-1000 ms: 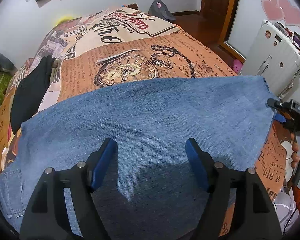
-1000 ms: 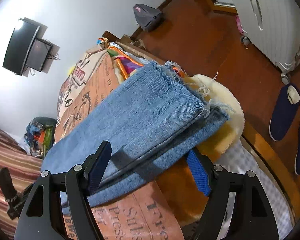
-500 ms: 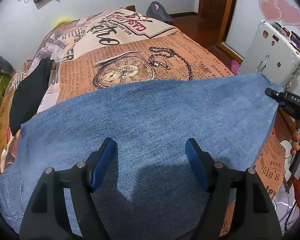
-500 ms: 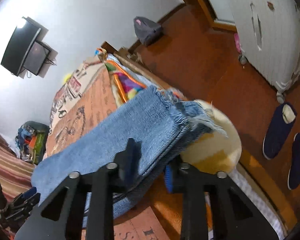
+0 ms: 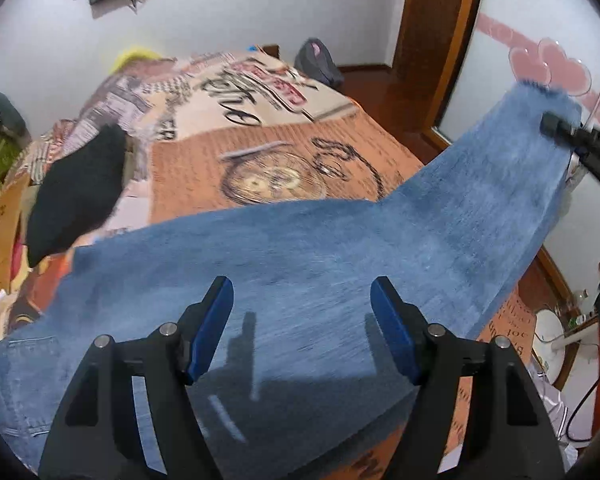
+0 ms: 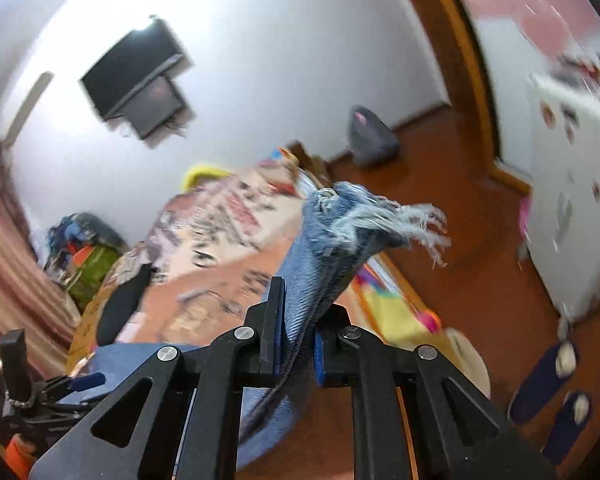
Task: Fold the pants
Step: 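Grasp the frayed leg hem with the right tool and lift it up, then carry the held hem over the jeans with the right tool and release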
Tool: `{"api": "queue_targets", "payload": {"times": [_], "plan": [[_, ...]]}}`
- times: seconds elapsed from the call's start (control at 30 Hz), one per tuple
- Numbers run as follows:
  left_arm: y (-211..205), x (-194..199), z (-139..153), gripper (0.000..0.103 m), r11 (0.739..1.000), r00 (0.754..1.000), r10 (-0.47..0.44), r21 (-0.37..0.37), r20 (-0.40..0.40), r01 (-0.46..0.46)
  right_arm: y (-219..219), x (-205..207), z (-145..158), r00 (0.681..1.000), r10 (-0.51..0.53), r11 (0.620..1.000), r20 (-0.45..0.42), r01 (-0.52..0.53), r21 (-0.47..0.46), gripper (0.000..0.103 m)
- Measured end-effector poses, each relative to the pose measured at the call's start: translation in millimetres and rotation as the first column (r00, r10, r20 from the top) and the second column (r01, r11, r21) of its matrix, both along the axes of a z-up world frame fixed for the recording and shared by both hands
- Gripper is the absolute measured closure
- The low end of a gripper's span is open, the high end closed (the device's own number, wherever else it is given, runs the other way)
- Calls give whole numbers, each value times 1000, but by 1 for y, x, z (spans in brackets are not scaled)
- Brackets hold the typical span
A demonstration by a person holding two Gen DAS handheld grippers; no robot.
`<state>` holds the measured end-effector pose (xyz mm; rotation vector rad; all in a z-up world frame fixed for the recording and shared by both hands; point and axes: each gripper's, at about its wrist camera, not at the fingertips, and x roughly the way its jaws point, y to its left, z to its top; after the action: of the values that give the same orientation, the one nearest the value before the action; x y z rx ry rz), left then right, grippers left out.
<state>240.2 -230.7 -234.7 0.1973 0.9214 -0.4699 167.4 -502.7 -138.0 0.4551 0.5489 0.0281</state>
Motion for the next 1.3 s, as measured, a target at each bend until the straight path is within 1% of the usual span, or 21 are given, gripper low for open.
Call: {"api": "queue_targets", "payload": {"times": [0.1,0.27,0.4,0.5,0.6,0.7,0.8,0.9,1.0,1.13,1.27,1.3], "plan": [[25,-6,10,31,1000,999,25,-8,36,-24,35,9,34,995,73,996,63,-69,-64,94],[78,-11,21,31,994,994,92,-64,60,-88,91,25,67,978,173,978,116,-156,-141,94],[127,-14,30,31,982,985,157,-120,77,-147,139,33,81,959,247,956,138,-218,-197,94],[159,-18,34,31,972,976,198,-146,86,-184,171,39,84,944,299,939,140,-265,-217,94],[187,-25,35,31,962,966,240,-159,97,-223,208,46,81,923,365,914,122,-330,-238,94],[213,-31,34,31,949,954,283,-172,102,-264,242,51,70,897,432,882,91,-400,-249,94],[234,-37,33,31,937,941,321,-181,102,-300,275,57,50,870,491,847,46,-465,-257,94],[250,-38,30,31,924,931,353,-189,96,-331,306,60,24,830,557,802,-26,-546,-244,94],[264,-40,28,31,913,921,381,-197,88,-358,329,56,-8,783,613,748,-110,-619,-239,94],[270,-40,26,31,905,914,398,-197,81,-377,348,54,-43,731,650,702,-207,-682,-202,93],[270,-39,27,31,906,913,399,-192,86,-378,356,55,-69,699,657,679,-283,-712,-179,92],[269,-39,28,31,906,913,399,-189,89,-378,355,56,-75,690,660,676,-298,-718,-167,90]]}}
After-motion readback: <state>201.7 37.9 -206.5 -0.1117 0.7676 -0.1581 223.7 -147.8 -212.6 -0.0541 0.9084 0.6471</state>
